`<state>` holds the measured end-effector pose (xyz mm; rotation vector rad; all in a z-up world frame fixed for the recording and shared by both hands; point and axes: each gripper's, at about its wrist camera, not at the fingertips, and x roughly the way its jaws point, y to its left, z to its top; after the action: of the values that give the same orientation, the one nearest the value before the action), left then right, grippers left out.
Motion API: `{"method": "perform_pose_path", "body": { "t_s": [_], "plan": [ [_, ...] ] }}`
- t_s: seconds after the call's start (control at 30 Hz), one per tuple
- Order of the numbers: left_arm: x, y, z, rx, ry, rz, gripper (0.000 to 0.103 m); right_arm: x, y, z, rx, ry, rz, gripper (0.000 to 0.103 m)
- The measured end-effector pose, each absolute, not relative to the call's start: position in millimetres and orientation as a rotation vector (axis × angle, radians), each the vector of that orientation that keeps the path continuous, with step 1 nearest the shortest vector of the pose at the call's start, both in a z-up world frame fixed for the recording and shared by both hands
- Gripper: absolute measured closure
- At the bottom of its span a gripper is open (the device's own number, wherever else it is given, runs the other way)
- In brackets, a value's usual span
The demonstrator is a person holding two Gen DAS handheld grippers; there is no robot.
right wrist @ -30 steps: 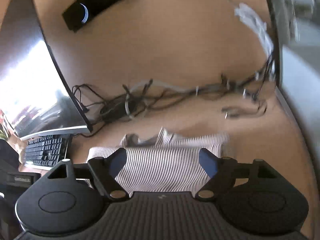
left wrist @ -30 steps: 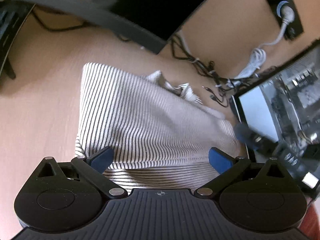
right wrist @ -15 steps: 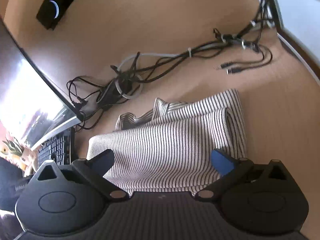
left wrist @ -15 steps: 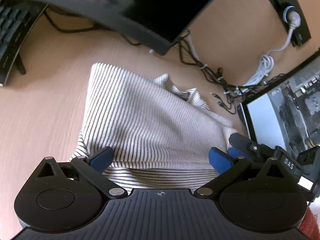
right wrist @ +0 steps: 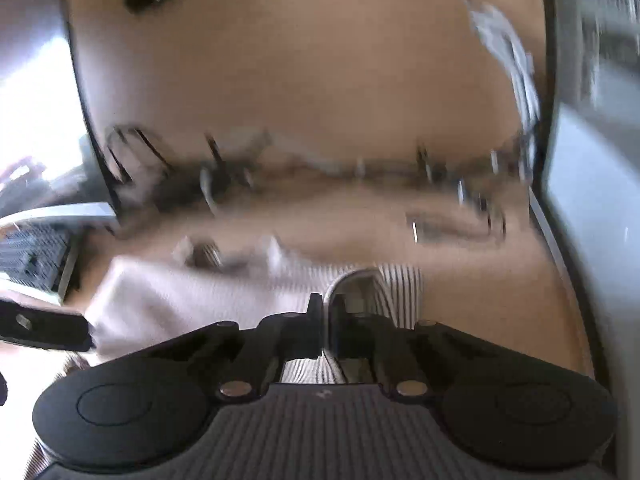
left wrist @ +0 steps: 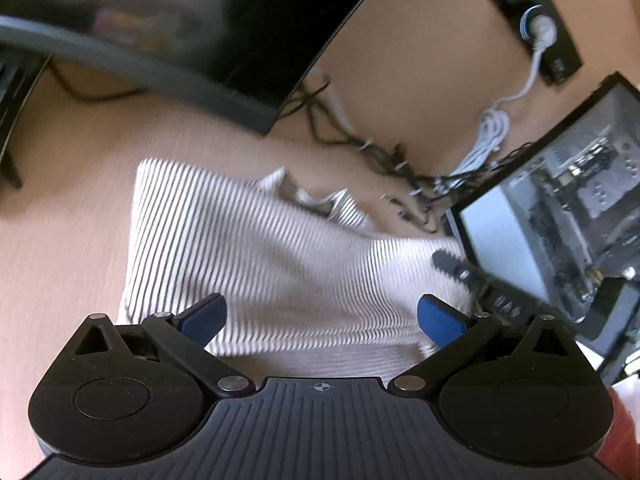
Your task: Fold clothes
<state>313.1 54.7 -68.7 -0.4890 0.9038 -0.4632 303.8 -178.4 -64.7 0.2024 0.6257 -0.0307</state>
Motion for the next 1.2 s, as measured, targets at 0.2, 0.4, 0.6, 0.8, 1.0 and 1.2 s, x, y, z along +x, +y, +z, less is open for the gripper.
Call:
{"method": "perform_pose_path", "body": {
  "t_s": [0.2,0.4,0.6,0.8,1.0,1.2],
  "plan": [
    [327,52,-86,-0.501,0.948,-0.443,0.000,308,-184,-70,0.174,0.643,-0.081,0.099],
    [329,60,-87,-0.471,0.957,-0.438,0.000,308,-187,-108,0.180,0.751,-0.114,0.098],
    [345,104,-73,-0.494,0.910,-0.380,0.000,309,-215,-74,0.314,0.674,-0.092,0.069],
    [373,115,-94,-0.489,0.990,-0.348,0.011,328,-240,-83,0.406,0.725,-0.114,0.057],
    [388,114,-104,-0.515,1.003,-0.394,0.009,346,-249,-113,0.505,0.791,-0.091,0.050],
    [395,110,-106,-0.517,0.989,-0.454,0.009,362,-241,-124,0.557,0.816,0.004,0.045]
  ]
}}
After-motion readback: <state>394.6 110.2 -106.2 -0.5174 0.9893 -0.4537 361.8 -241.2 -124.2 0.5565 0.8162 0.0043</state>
